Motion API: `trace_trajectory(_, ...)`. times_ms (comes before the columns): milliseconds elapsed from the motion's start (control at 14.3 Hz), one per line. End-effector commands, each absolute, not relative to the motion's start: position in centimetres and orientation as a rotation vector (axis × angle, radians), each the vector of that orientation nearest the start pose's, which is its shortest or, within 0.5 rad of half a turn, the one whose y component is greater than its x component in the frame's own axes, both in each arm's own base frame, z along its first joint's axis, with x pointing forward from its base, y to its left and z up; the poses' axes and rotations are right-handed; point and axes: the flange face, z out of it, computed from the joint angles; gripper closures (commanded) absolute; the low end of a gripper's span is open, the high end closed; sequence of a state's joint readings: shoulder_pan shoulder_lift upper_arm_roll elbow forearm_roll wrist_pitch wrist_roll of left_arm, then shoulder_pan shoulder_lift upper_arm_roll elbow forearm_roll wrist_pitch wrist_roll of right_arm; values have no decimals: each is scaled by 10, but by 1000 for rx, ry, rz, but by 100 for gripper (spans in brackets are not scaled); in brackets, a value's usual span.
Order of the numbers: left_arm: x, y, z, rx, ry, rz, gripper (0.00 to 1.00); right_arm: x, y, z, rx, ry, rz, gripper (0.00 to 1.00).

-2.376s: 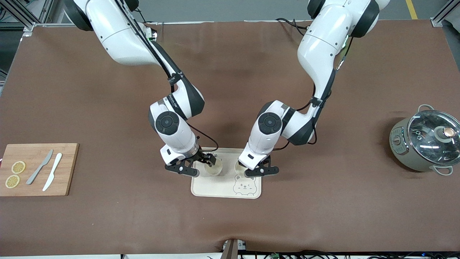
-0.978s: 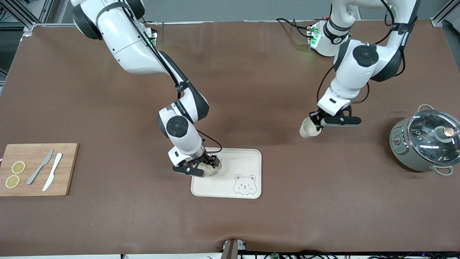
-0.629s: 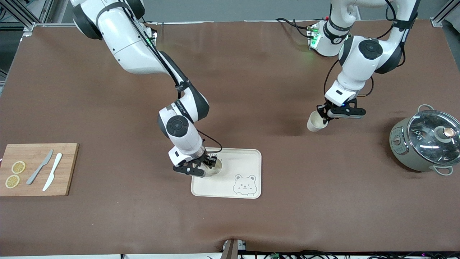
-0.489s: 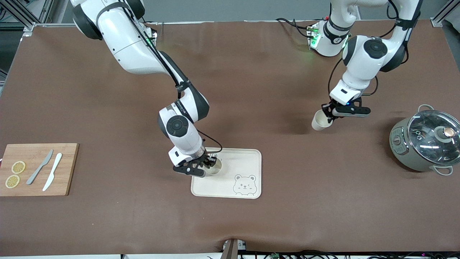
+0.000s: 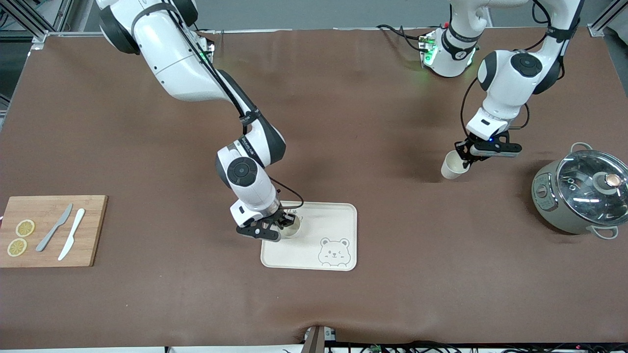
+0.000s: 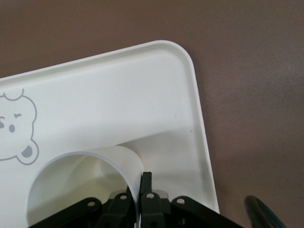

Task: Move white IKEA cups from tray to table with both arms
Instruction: 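Lift the cup with the left gripper and carry it toward the pot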

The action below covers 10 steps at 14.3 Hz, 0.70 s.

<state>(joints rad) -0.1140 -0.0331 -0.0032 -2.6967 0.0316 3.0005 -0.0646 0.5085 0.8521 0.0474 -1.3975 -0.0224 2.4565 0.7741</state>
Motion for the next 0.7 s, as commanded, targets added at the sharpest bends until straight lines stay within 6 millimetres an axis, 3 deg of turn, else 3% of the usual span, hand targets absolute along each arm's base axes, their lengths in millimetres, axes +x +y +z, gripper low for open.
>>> trace_trajectory(0, 443, -54, 261, -3107, 161, -547, 100, 644, 394, 213, -2972, 345, -247, 100)
trace_trajectory(279, 454, -47, 254, -3108, 132, -539, 100, 649, 391, 228, -2965, 351, -251, 100)
trace_trajectory(629, 455, -45, 245, -3117, 102, -504, 100, 657, 370, 261, -2986, 381, -211, 100)
